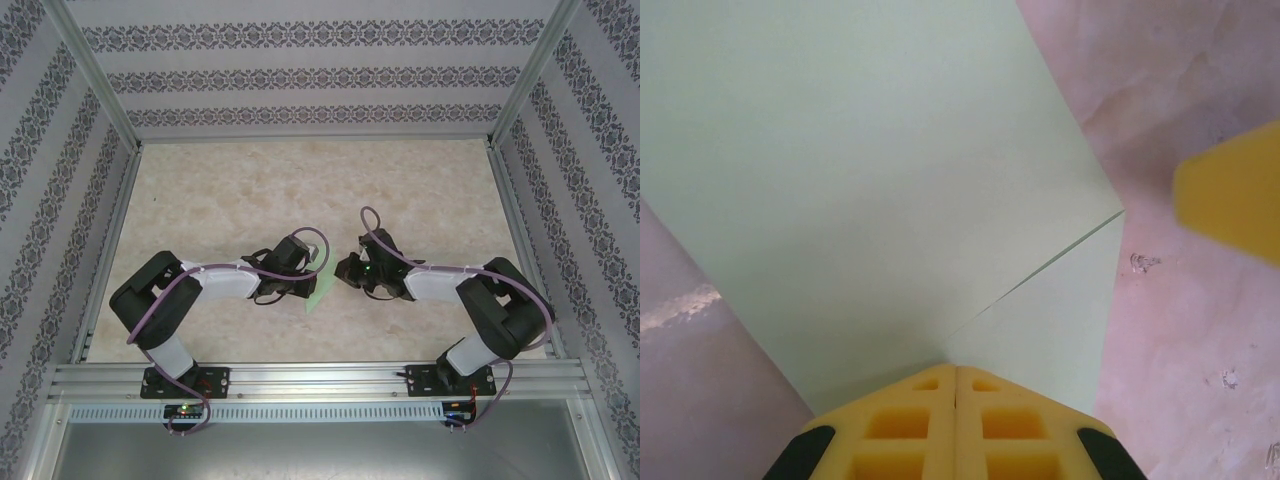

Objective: Fold a paper plane with a square sheet of paper (pick it up from the middle)
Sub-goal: Third fold the triangle at the center of the table.

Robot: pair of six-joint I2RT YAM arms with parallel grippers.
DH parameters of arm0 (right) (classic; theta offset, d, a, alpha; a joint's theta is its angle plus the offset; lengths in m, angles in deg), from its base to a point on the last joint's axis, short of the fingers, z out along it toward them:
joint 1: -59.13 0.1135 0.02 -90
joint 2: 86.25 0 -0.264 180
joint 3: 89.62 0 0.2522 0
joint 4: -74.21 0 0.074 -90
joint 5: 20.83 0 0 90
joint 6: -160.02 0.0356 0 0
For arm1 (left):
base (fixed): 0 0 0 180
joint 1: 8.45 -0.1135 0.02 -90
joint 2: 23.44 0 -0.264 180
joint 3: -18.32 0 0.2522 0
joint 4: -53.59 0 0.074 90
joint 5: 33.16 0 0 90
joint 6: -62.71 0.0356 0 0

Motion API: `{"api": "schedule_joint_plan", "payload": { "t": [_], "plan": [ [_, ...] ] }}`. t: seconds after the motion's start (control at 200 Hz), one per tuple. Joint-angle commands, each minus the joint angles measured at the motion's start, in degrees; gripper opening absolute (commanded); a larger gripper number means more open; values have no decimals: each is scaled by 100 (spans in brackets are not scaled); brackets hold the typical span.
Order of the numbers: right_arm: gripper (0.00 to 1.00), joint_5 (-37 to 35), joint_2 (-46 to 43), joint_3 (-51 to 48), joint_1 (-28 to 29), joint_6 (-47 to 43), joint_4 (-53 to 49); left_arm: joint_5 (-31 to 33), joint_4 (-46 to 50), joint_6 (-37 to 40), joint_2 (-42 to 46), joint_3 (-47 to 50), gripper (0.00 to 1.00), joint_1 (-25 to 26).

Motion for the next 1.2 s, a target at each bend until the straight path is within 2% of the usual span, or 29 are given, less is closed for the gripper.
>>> {"api": "schedule_joint_plan", "payload": {
  "t": [0.0, 0.12, 0.375, 0.52, 0.699, 0.869, 1.044, 1.194],
  "plan": [
    [6, 138, 41, 19, -69, -152, 23, 79, 225, 98, 14, 89, 5, 14],
    [6, 337, 259, -98, -55, 39, 486, 77, 246, 115, 16, 65, 5, 14],
    [6, 219, 682, -92, -32, 16, 395, 76, 257, 115, 6, 72, 5, 14],
    [6, 163, 638, -82, -29, -10, 236, 96, 246, 116, 1, 98, 5, 14],
    [7, -80, -85, -17, 249, -26, -62, 87, 238, 117, 14, 99, 5, 14],
    [6, -99, 144, -166, 565, 309, 436, 123, 253, 135, 20, 80, 5, 14],
    [6, 55, 659, -349, 584, 520, 978, 110, 262, 164, 27, 54, 5, 14],
    [6, 61, 438, -352, 615, 485, 882, 138, 267, 162, 23, 47, 5, 14]
  ]
}}
